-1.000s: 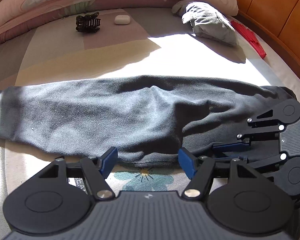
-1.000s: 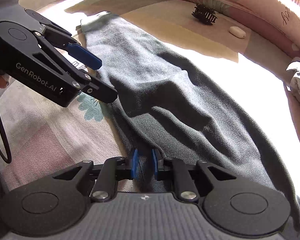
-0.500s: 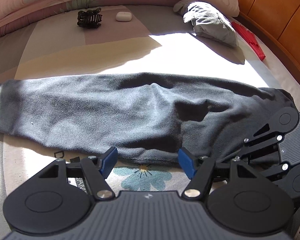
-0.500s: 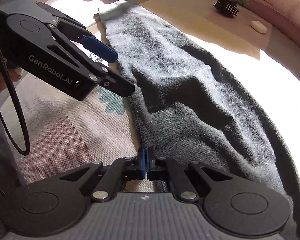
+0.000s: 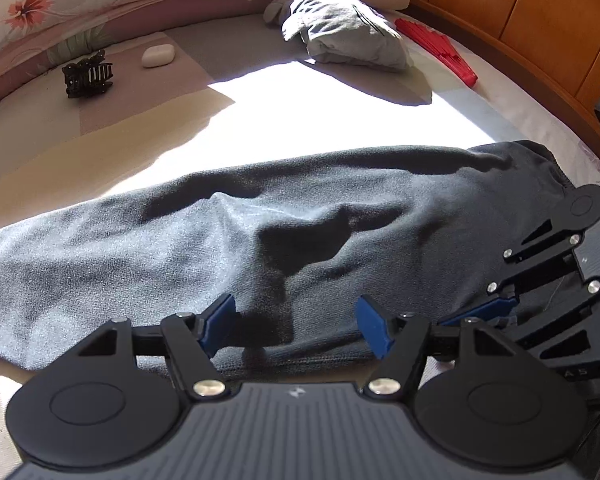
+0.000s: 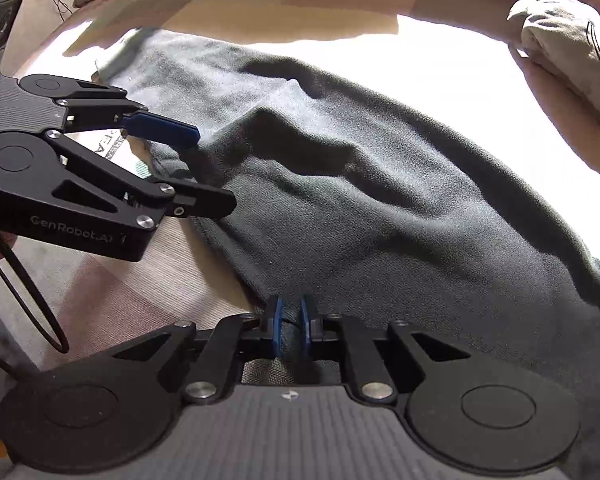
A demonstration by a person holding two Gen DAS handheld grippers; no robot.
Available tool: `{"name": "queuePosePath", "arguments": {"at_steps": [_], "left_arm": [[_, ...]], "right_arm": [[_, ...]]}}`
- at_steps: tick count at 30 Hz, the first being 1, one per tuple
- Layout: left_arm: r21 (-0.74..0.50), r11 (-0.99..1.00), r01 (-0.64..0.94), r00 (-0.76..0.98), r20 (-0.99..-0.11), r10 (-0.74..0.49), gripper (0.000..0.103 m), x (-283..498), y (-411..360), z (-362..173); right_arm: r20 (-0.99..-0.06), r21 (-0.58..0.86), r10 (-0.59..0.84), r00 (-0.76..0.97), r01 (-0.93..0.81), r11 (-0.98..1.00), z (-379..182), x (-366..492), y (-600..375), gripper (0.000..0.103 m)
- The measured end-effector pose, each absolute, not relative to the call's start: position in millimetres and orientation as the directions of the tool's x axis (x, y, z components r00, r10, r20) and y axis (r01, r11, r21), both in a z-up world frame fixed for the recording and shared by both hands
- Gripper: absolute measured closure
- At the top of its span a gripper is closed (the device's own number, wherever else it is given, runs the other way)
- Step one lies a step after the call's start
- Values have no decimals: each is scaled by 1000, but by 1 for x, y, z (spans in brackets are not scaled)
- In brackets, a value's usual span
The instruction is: Fold clothes
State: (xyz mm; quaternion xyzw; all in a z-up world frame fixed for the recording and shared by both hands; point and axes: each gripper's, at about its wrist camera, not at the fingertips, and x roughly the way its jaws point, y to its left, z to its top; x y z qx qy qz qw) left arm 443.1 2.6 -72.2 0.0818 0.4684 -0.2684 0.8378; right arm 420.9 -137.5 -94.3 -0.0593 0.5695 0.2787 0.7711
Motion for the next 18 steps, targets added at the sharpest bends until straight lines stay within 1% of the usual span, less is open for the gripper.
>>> {"name": "queuePosePath", "arguments": {"at_steps": [1,4,5,8,11,13,15,18], "left_arm": [[-111,841,529,424,-824,-375,36,446,2,-71],[-86,835,543,451,-810,-376,36,457,-2,-69],[-77,832,550,460,-803,-379,36,463,-4,-69],[-126,786,605,410,-797,-444,36,479,-14,-77],[-176,781,599,328,-836,-439,37,489,-12,-95],[-196,787,585,331,-828,-452,33,486,5,-95],[-143,809,570,348,-850,-395,33,481,24,-94],[-130,829,544,335,-872,-356,33,479,50,-89]], "right_arm": [[-904,279,402,144,-513,812,-92,422,-140,87],[-886,328,444,130,-501,801,-84,420,-150,87],[-890,312,432,146,-496,810,-84,421,-152,87],[-896,297,403,189,-419,858,-86,440,-164,87],[-897,287,384,218,-373,882,-87,451,-171,87],[-900,271,370,232,-367,890,-87,455,-174,85],[-907,245,347,237,-373,895,-89,455,-176,81],[-911,234,336,241,-370,899,-90,454,-181,81]]}}
